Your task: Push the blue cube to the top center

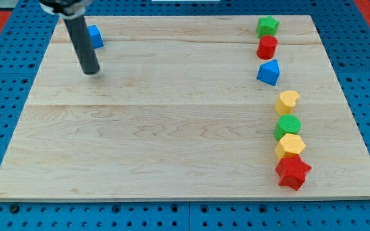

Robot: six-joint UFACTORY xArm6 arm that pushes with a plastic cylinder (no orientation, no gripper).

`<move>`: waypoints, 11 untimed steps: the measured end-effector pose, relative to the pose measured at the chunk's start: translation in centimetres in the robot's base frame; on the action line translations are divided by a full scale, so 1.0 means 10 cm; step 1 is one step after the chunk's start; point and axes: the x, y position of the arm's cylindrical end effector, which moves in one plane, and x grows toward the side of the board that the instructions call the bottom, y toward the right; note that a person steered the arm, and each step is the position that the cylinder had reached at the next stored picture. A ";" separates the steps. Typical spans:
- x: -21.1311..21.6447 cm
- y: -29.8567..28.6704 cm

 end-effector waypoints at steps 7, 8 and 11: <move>-1.13 0.15; -1.23 0.15; -1.25 1.31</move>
